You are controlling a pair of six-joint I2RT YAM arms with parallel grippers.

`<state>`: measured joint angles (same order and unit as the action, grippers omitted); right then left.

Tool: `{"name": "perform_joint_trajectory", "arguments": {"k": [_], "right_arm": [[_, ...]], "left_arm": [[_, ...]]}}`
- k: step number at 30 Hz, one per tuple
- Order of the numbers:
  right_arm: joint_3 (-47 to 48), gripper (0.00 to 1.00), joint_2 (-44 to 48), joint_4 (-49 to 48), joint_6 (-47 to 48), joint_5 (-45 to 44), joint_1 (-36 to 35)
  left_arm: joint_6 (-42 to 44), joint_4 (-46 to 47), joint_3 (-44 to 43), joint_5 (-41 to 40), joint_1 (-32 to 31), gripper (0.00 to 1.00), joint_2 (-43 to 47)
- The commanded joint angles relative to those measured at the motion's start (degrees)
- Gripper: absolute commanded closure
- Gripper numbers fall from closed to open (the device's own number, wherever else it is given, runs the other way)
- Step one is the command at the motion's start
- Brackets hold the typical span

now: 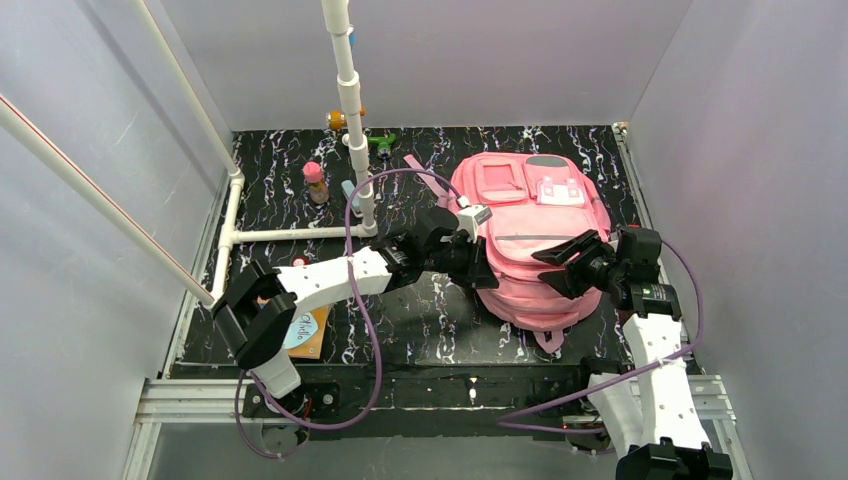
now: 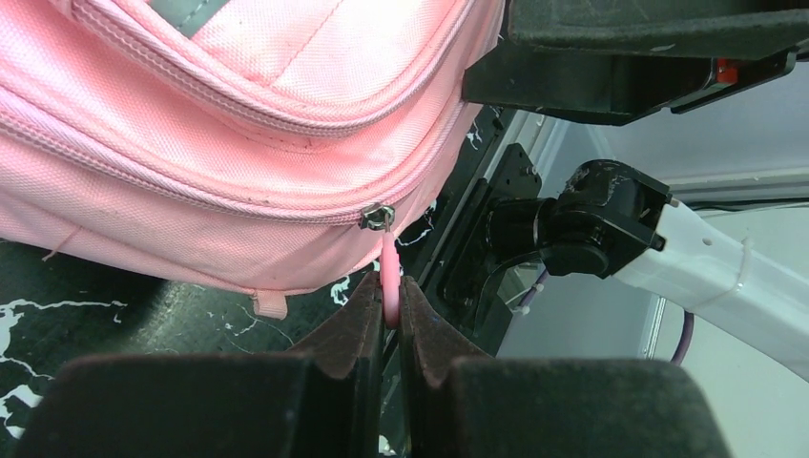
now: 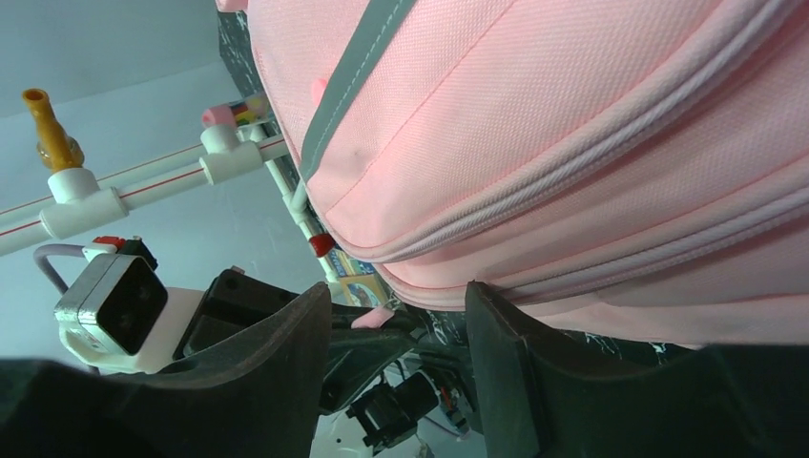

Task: Pack the student bag
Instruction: Unzip the student bag at the center of the board.

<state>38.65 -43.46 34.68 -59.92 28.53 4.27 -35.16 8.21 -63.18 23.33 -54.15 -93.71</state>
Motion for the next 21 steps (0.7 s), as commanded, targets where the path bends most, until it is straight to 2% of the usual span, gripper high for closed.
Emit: {"name": "perform_joint_trajectory", "arguments": {"k": [1,7,13,18,21], "right_arm": [[-0.34,0.39,1.28,-0.51,-2.46,1.68,-0.43],[-0.8,0.37,5.7,4.7,-2.03,1.97,-0.59],[-6.67,0.38,6.47,-4.36,-8.22,1.64,-0.57],[-6.92,0.45,4.17,-5.78,-7.45,0.53,-0.63],[-6.91,0.55,3.42,-8.77,-7.93,-0.83,-0.53]], "left_arm": [[-0.4,4.27,-3.14,3.45,-0.87,1.0,1.04],[-0.08,4.27,-3.09,3.4,-0.87,1.0,0.53],[-0.69,4.27,-3.2,4.48,-0.88,1.0,0.84],[-0.69,4.19,-2.72,4.43,-0.93,1.0,1.73],[-0.71,4.25,-2.39,4.97,-1.33,1.0,1.39]]}}
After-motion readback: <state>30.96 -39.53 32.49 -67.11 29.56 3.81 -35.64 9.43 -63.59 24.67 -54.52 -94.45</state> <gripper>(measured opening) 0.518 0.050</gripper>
